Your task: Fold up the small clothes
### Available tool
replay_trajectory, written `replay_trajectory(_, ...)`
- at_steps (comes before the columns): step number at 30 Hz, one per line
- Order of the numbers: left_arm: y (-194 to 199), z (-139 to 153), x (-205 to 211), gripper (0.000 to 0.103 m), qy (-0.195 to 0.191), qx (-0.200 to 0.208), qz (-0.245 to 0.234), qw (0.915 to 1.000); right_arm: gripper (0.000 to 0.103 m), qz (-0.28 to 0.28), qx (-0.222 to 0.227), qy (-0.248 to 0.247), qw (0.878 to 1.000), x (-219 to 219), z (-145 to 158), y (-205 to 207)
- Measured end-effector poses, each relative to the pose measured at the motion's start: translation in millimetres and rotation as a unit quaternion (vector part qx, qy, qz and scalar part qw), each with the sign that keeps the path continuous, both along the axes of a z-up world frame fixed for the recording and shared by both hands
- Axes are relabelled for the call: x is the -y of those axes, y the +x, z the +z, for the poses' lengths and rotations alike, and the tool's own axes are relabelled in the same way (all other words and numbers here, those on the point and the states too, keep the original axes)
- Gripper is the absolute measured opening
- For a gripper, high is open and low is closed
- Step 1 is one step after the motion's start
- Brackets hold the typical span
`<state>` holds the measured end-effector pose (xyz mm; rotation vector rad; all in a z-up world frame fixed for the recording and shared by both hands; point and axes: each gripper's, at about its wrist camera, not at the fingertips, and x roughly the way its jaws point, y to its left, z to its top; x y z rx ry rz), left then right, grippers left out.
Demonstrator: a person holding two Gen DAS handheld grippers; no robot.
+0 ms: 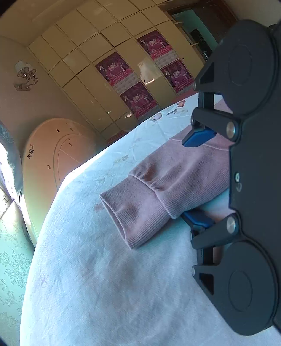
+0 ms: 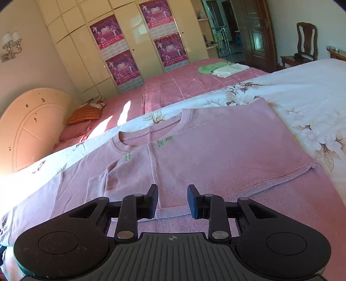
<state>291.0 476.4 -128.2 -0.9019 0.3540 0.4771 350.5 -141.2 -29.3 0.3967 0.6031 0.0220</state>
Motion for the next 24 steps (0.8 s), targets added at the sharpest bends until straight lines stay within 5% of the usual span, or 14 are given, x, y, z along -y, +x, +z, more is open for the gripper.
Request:
replay_trajectory(1,1.5,0.3,-1.0,0.048,-0.001,-0.002,0.005,1.0000,0.030,-0.005,-0.003,-0.002,1.000,1.1,0.6,1.3)
replay_trajectory(2,3.9,-1.0,-2.9,0.016,-0.006,-0.008,0.012,0.9999,0.030,-0.010,-0.006,-0.002,1.000,3.1,0.5,3.1)
replay_trajectory(3,5.6,-3.6,-6.2,0.005,-0.013,-0.015,0.008,0.9998,0.030,-0.016,-0.009,-0.002,1.000,6.3,0.0,5.8)
replay_trajectory(5,8.1,3.9,4.3,0.003,0.025,-0.027,0.003,0.9993,0.030,-0.031,-0.015,-0.012,0.999,12.7,-2.8,13.4)
replay_trajectory(7,13.7,25.4,32.5,0.003,0.104,-0.037,-0.027,0.9935,0.030,-0.041,-0.026,-0.016,0.999,21.5,-5.1,19.7)
replay_trajectory(12,39.8,75.3,145.9,0.003,0.238,-0.018,-0.160,0.9578,0.030,-0.033,-0.011,-0.012,0.999,37.4,-8.8,19.4)
replay_trajectory(18,77.0,87.1,288.2,0.003,0.278,0.002,-0.276,0.9200,0.030,-0.010,-0.005,0.019,1.000,55.0,-8.6,14.5)
replay_trajectory(22,106.6,71.8,379.1,0.003,0.309,-0.020,-0.352,0.8834,0.030,0.003,-0.002,0.028,1.000,68.3,-6.2,8.4)
replay_trajectory(24,121.2,55.8,412.2,0.003,0.308,-0.037,-0.380,0.8717,0.030,0.008,-0.003,0.038,0.999,76.4,-5.5,6.7)
